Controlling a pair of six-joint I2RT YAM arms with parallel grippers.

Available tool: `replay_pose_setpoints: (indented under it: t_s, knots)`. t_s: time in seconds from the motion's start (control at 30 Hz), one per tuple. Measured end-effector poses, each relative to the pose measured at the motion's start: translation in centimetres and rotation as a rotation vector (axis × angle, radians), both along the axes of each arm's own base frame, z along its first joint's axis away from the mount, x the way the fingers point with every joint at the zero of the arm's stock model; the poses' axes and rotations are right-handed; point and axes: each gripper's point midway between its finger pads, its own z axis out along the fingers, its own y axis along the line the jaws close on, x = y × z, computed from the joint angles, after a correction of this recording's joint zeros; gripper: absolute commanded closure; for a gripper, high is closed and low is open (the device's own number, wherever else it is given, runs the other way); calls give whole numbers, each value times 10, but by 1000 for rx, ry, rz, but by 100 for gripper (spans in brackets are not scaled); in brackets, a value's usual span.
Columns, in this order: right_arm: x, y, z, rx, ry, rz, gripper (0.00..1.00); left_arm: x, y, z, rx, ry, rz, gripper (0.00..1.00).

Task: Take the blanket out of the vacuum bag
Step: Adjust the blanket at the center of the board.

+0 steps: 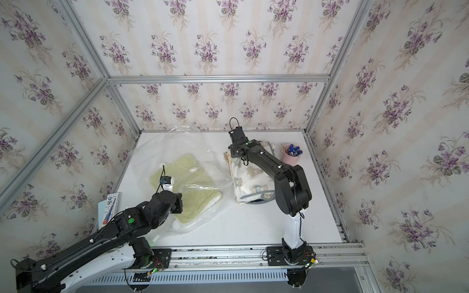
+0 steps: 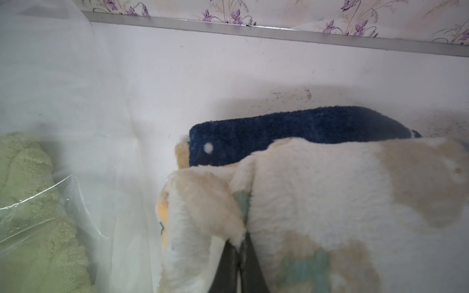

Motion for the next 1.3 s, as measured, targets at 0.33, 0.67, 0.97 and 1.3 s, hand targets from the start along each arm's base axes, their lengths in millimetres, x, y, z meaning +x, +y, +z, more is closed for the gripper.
replay_pose_setpoints:
  t_s: [0.33,0.67,0.97,1.3]
  knots:
    - [-12,2,59,263,-117,54,88,-1,2,-5,1,5,3,88]
    - [-16,42,37,420,13,182,46,-1,1,-5,0,7,1,88]
    - [-50,-29,59,484,-28,7,46,0,-1,-6,-1,7,-1,88]
    - [-131,-110,-43,384,96,-265,47,1,-5,-22,19,26,-20,88]
